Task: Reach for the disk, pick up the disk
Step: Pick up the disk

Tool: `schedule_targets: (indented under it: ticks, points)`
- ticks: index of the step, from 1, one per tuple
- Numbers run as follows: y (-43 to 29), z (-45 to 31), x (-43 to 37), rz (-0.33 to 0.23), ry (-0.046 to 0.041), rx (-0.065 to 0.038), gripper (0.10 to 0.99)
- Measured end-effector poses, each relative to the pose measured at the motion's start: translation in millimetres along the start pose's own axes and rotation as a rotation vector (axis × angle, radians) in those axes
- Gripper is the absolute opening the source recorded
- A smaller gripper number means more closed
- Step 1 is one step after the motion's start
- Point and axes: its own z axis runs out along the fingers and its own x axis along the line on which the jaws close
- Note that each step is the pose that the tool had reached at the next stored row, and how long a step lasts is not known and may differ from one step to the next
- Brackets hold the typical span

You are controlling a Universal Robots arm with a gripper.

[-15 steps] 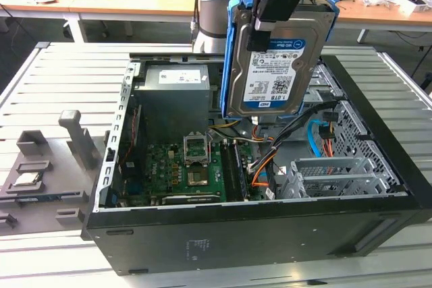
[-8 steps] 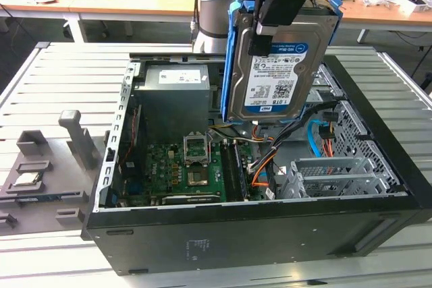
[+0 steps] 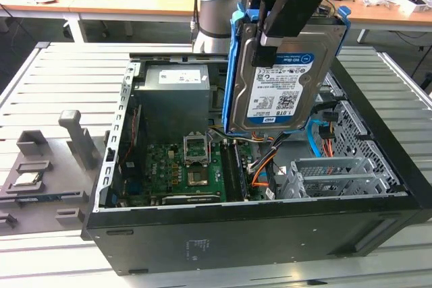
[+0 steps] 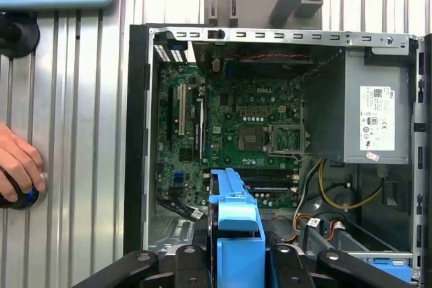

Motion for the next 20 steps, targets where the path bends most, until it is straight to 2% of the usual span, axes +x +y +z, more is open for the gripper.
schedule_targets:
  ticks: [8, 12, 15, 17, 18, 20]
  points:
    - [0.6, 0.4, 25.7, 0.000, 0.0000, 0.000, 0.365]
    - [1.0, 0.7, 42.5, 0.000, -0.0001, 0.000, 0.365]
    - [0.8, 0.8, 45.7, 0.000, 0.0000, 0.000, 0.365]
    - [-25.5, -0.3, 46.4, 0.000, 0.0001, 0.000, 0.365]
    - [-32.6, -0.5, 46.6, 0.000, 0.0000, 0.000, 0.365]
    - [-39.2, -0.8, 46.8, 0.000, 0.0001, -0.001, 0.365]
